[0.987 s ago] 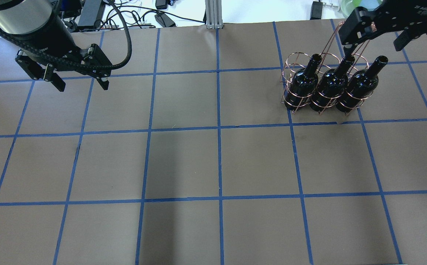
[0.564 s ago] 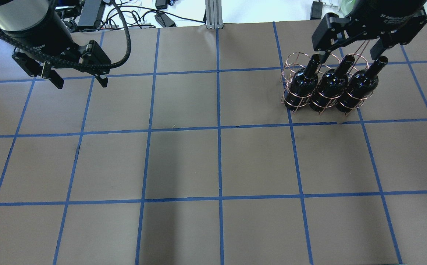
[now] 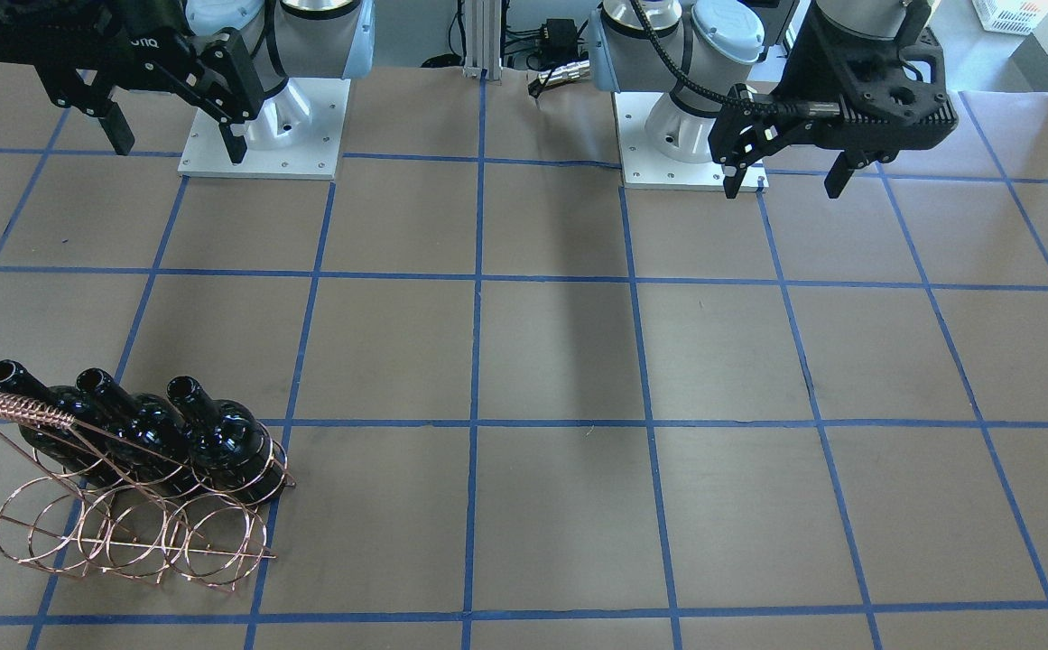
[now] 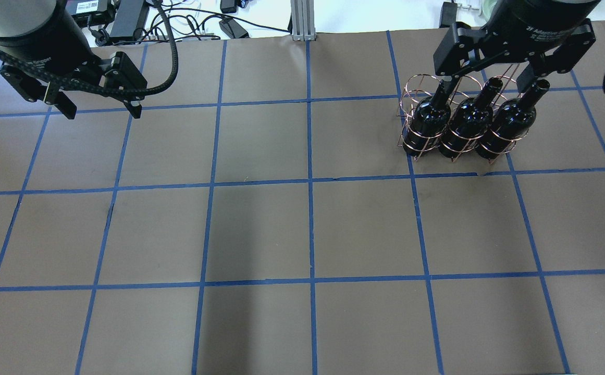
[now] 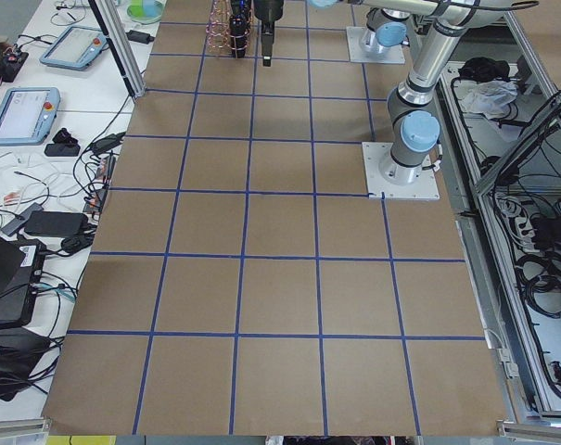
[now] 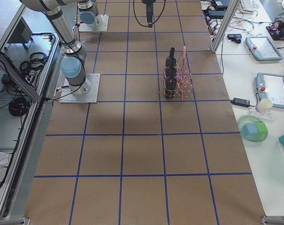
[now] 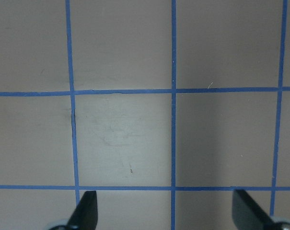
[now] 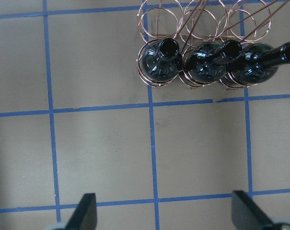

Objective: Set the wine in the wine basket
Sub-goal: 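Open the right gripper and raise it away from the rack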

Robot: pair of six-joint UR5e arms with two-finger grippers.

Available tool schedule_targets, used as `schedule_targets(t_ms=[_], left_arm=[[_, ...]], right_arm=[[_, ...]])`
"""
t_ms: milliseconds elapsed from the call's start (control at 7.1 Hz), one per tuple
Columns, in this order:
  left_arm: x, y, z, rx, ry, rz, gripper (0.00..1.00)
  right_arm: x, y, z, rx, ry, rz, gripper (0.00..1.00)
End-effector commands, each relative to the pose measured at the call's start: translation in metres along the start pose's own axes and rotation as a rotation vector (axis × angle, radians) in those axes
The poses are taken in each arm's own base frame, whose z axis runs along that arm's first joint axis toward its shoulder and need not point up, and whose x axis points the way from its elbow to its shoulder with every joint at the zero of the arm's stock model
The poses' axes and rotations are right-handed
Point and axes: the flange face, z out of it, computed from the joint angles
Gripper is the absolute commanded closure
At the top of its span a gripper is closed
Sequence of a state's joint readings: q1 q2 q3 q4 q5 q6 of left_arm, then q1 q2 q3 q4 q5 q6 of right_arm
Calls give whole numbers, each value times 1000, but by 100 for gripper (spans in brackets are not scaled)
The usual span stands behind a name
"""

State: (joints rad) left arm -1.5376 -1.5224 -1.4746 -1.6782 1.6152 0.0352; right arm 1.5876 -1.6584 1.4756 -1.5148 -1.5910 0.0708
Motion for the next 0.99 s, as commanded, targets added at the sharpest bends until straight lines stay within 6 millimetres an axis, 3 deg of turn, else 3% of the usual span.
schedule_targets(t_ms=[0, 846], left_arm=[[4, 2, 0, 1, 38, 0, 0], [4, 5, 4, -12, 33, -5, 0]], right_arm=[[-1, 1, 0, -4, 1, 0, 0], [0, 1, -1, 2, 4, -13, 0]])
